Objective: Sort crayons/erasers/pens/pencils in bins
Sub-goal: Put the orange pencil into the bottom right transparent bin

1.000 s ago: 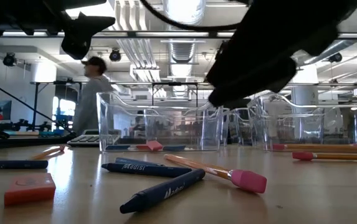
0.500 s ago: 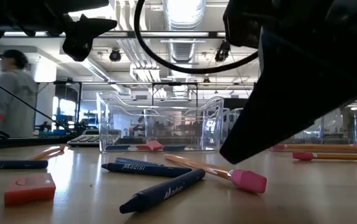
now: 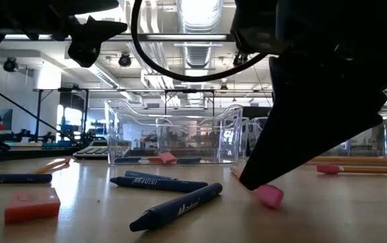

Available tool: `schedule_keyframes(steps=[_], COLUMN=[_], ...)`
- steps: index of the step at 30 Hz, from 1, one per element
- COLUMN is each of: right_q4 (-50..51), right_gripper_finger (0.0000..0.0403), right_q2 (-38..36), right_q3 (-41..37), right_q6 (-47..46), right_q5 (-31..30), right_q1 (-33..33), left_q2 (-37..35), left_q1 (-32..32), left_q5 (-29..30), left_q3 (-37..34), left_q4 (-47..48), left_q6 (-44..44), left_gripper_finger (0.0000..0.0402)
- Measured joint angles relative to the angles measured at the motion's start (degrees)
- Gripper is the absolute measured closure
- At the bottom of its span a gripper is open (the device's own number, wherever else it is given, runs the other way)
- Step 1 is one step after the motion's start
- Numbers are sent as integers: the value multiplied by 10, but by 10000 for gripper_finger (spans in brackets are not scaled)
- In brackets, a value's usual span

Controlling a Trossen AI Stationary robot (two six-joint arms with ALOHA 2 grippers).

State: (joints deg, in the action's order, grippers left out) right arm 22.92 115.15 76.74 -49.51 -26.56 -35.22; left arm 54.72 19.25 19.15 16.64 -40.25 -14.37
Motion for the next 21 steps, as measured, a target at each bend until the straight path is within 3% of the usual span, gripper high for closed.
schedule_keyframes(steps=[21], right_q4=[63], right_gripper_finger=[202], right_q2=[-16], right_q3=[7], right_q6=[-70], right_q5=[28], right_q1=[0], left_q2=[0], left_q1=[0], left_q5=[9], left_q3=[-1], left_q4=[2], left_q6=[1], left_gripper_finger=[217])
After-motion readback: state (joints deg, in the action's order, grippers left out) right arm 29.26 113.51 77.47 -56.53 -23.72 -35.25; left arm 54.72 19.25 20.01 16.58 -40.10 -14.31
